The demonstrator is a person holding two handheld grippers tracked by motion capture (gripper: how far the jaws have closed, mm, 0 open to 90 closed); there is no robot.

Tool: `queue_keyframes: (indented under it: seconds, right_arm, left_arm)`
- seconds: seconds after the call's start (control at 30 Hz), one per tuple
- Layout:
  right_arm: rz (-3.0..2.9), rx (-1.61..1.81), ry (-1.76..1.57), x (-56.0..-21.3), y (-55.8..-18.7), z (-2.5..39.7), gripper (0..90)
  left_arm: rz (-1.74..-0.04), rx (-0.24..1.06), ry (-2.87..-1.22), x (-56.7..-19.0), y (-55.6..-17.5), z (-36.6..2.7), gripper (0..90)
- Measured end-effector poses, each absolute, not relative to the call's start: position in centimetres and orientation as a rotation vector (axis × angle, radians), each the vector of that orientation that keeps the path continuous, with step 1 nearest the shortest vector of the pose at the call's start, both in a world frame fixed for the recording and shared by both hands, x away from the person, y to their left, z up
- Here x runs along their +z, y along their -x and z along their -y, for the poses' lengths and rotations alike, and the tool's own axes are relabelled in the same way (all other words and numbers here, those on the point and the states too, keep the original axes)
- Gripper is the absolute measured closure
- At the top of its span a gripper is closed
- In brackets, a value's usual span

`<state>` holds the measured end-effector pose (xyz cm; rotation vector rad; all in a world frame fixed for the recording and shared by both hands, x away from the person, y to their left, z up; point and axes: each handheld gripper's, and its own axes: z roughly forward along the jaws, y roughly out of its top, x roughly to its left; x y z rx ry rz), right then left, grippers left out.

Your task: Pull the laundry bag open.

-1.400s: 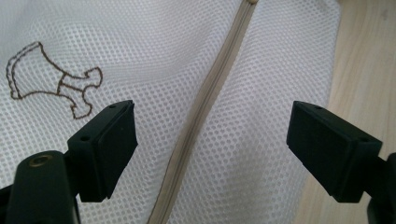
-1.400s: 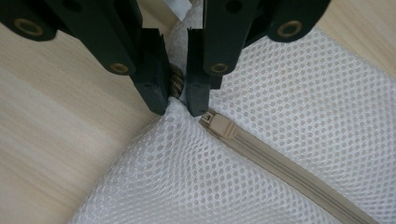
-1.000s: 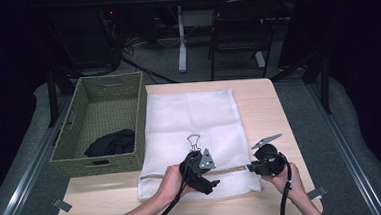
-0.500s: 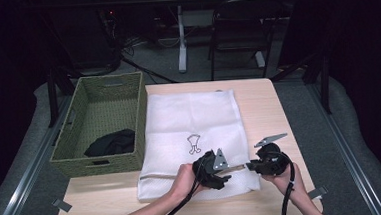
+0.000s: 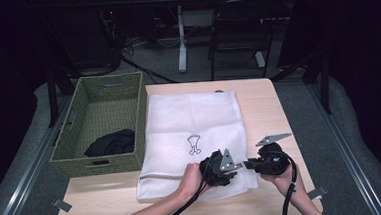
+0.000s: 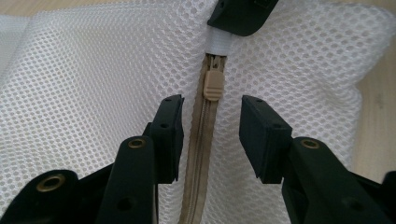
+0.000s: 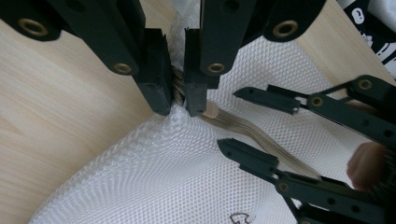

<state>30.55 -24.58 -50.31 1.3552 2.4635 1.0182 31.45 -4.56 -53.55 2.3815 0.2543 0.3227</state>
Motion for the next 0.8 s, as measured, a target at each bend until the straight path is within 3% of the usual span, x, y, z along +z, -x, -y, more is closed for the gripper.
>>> queue_keyframes:
  seconds: [0.27,0.5,0.67,0.8]
  right_arm:
    - [-2.449,1.053,-1.346,-49.97,-30.35,24.41,82.7]
    - [-2.433,1.068,-1.327,-49.70,-30.14,24.21,82.8]
    - [-2.431,1.067,-1.318,-49.60,-30.04,24.08,82.9]
    - [-2.425,1.059,-1.321,-49.60,-30.01,24.06,83.0]
  left_arm:
    - [-0.261,0.347,-2.367,-53.73,-31.41,5.02,67.3]
    - [-0.240,0.361,-2.347,-53.44,-31.20,5.14,80.0]
    - [-0.241,0.348,-2.348,-53.47,-31.46,5.38,78.5]
    - [-0.238,0.333,-2.349,-53.59,-31.66,5.45,84.7]
